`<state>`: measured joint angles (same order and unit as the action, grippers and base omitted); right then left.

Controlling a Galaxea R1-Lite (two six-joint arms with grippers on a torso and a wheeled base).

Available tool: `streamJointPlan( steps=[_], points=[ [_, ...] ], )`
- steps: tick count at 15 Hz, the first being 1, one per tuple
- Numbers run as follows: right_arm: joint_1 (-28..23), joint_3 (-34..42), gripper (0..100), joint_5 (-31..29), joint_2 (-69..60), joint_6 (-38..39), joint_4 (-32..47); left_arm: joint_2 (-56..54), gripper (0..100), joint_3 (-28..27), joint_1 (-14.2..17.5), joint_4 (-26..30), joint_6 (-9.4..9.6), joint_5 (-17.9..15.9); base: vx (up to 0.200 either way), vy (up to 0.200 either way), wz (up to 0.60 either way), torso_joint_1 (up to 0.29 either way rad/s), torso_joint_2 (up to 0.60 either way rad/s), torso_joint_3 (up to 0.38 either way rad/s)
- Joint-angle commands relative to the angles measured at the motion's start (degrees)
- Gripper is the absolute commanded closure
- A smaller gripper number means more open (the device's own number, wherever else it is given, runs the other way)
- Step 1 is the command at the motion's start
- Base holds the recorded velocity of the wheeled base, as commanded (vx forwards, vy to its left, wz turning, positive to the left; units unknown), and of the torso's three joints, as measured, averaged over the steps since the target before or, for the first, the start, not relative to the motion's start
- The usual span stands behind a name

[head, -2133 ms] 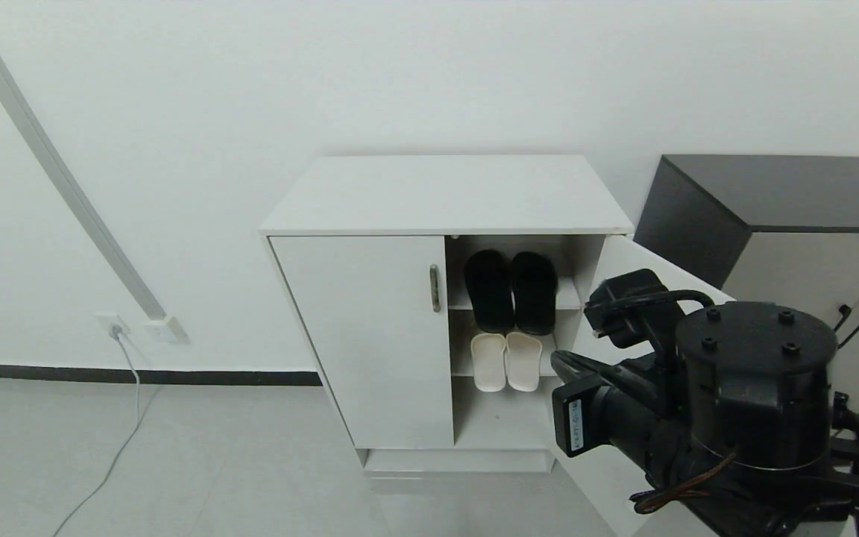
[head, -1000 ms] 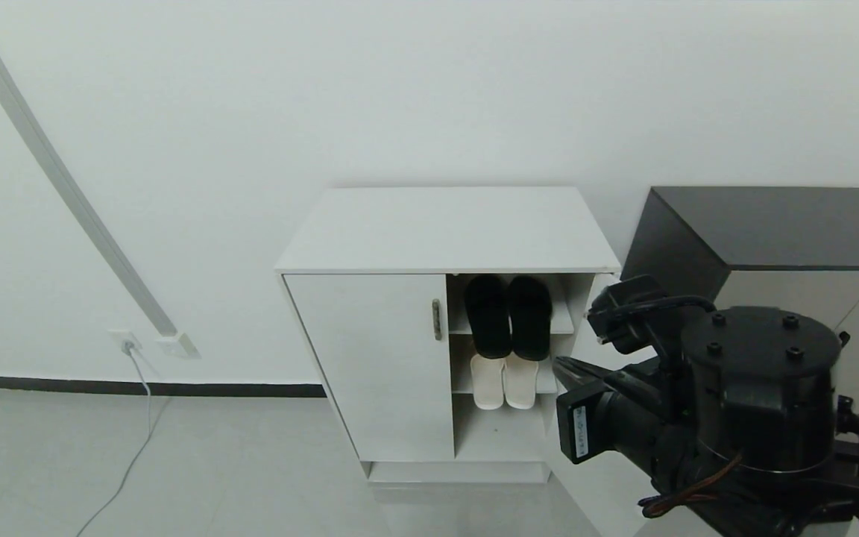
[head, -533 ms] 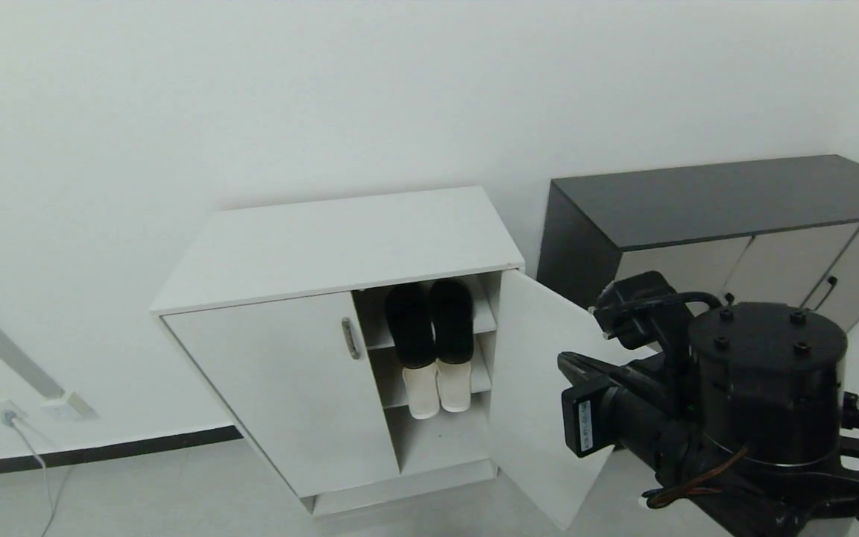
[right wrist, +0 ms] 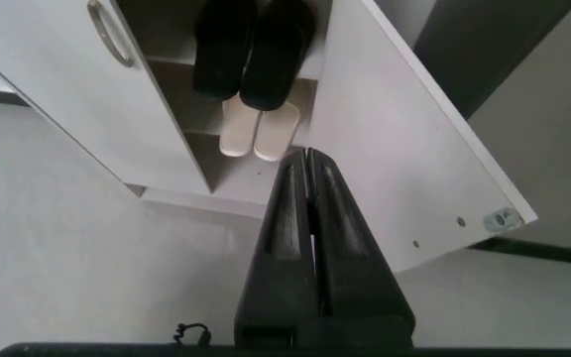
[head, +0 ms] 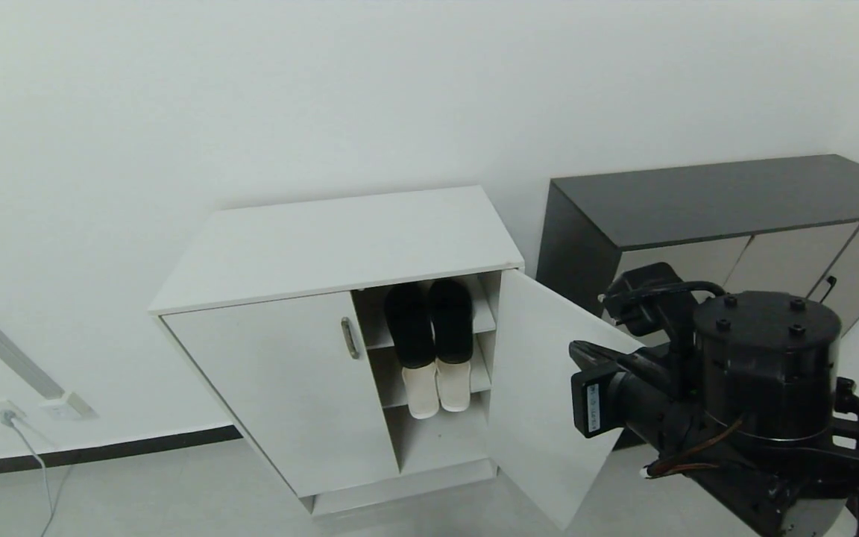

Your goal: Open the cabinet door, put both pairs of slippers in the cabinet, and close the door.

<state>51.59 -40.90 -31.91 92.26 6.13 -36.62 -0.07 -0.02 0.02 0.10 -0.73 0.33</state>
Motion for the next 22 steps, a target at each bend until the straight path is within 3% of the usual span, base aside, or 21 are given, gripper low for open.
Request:
streamJointPlan(
  steps=[1,7,9,12,14,19,22],
  points=[
    [-0.26,-0.06,100,0.01,0.20,0.02,-0.03,0.07,100,0.02,0.06,-0.01,-0.06,0.02,-0.200,0.000,0.00,0.002,0.00,0.002],
    [-1.84,-0.23,100,-0.08,0.91,-0.86,-0.21,0.07,100,-0.06,0.06,-0.01,-0.06,0.02,-0.200,0.000,0.00,0.003,0.00,0.002],
    [-3.69,-0.85,100,0.19,1.78,-1.21,-1.00,0.07,100,-0.06,0.06,-0.01,-0.06,0.02,0.000,0.000,0.00,0.000,0.00,0.000],
    [-9.23,-4.98,100,4.14,3.89,-1.21,-1.44,0.07,100,0.02,0.06,-0.01,-0.06,0.02,0.000,0.000,0.00,0.000,0.00,0.000],
    [-15.99,-10.60,100,6.25,7.59,-1.30,-1.00,0.07,100,0.02,0.06,-0.01,-0.06,0.02,0.000,0.000,0.00,0.000,0.00,0.000],
    [-23.73,-21.15,100,10.03,12.16,-0.95,5.68,0.07,100,0.02,0.06,-0.01,-0.06,0.11,0.000,0.000,0.00,0.000,0.00,0.000],
    [-25.75,-25.02,100,11.52,14.70,-0.77,7.70,0.07,100,-0.06,0.06,-0.01,-0.15,0.02,0.000,0.000,0.00,0.000,0.00,0.000]
  ],
)
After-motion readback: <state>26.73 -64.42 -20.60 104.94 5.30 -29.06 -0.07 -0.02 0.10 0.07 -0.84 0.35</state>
